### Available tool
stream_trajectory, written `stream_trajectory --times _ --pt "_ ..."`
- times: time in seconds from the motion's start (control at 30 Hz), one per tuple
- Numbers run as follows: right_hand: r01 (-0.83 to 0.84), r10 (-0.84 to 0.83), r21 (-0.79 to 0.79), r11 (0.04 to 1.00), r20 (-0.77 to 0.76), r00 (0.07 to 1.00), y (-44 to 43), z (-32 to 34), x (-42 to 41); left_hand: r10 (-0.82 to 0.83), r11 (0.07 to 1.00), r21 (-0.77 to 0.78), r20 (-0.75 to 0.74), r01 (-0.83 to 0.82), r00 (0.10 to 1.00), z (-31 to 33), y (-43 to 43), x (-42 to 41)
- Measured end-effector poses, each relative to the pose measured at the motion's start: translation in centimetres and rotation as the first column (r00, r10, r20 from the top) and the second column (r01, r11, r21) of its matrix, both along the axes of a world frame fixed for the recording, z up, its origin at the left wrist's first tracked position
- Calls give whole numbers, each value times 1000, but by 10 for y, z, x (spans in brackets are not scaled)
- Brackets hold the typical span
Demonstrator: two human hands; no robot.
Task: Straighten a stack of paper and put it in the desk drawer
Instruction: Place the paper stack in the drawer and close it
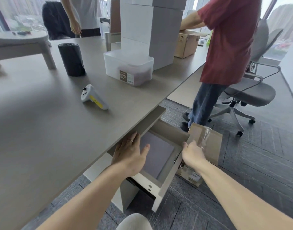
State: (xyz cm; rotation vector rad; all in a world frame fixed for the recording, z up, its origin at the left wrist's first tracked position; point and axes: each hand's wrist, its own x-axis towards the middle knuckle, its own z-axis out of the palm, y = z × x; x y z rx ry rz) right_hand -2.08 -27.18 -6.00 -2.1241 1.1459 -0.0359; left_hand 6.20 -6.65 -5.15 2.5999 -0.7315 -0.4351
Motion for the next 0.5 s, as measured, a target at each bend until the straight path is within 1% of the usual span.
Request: stream_trajectory --times 0.07,0.2,0.27,0.4,0.5 --pt "-17 15 44 999 43 999 13 0 11 -5 1000 -13 -27 4 1000 3 1 1" --pt "-91 67 132 987 172 983 30 -12 37 -13 999 -42 -20 12 1000 1 2 4" --pt "-100 43 233 967 239 970 35 -17 51 -14 999 -42 -8 14 1000 -1 2 6" --pt "-127 5 401 907 291 957 42 -25 80 -23 999 -49 10 23 1000 -5 2 7" --pt "-163 2 431 887 350 937 50 -26 94 -15 999 -37 47 17 999 -10 1 9"
